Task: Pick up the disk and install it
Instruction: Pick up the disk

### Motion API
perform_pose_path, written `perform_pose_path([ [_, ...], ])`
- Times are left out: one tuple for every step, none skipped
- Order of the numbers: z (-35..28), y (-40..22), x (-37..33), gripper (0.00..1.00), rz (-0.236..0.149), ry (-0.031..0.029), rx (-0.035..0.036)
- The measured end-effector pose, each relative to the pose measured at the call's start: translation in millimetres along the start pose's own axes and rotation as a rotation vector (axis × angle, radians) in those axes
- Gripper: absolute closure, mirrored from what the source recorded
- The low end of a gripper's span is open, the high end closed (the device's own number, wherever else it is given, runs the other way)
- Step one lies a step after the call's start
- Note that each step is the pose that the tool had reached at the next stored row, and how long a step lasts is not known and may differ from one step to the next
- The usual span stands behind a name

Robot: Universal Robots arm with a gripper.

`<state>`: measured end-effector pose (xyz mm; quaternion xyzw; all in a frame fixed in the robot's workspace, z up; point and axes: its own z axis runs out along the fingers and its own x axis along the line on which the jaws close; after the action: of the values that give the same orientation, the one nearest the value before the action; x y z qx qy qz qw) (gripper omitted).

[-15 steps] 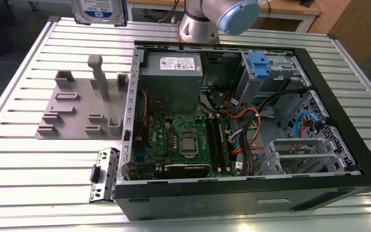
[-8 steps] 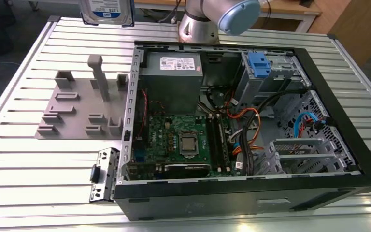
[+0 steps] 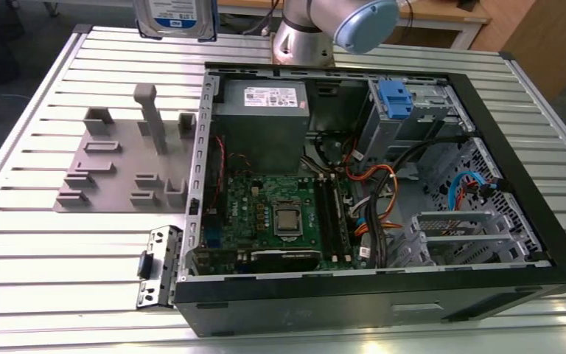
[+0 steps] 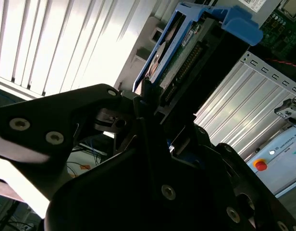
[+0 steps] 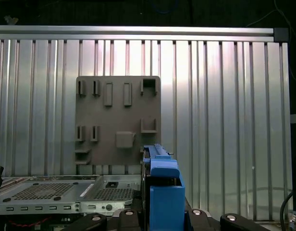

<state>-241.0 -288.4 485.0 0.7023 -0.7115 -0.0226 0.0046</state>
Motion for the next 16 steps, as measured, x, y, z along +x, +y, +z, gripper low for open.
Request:
perform_pose_path([
  [-0.1,-2.2,0.0,0.64,0.0,0.0,-0.0001],
  [-0.2,-4.4,-0.1,0.64,0.0,0.0,-0.0001],
  [-0.3,-6.5,-0.1,0.64,0.0,0.0,-0.0001],
  [-0.3,-8.6,-0.1,0.64,0.0,0.0,-0.0001],
  [-0.4,-10.5,-0.1,0.64,0.0,0.0,-0.0001],
  [-0.4,-12.5,-0.1,0.64,0.0,0.0,0.0],
  [-0.5,-14.5,-0.2,0.64,0.0,0.0,-0.0001],
  [-0.6,-16.4,-0.2,0.64,0.0,0.0,0.0],
  [-0.7,-18.4,-0.2,0.64,0.0,0.0,-0.0001],
  [-0.8,-20.4,-0.3,0.64,0.0,0.0,-0.0001],
  [-0.8,-22.3,-0.3,0.64,0.0,-0.0001,0.0],
  [-0.9,-24.2,-0.3,0.64,0.0,0.0,-0.0001],
  [-1.0,-26.2,-0.3,0.64,0.0,-0.0001,-0.0001],
  [-1.0,-28.1,-0.4,0.64,0.0,-0.0001,0.0],
  [-1.1,-30.0,-0.4,0.64,0.0,0.0,-0.0001],
  [-1.2,-31.8,-0.4,0.64,0.0,0.0,-0.0001],
])
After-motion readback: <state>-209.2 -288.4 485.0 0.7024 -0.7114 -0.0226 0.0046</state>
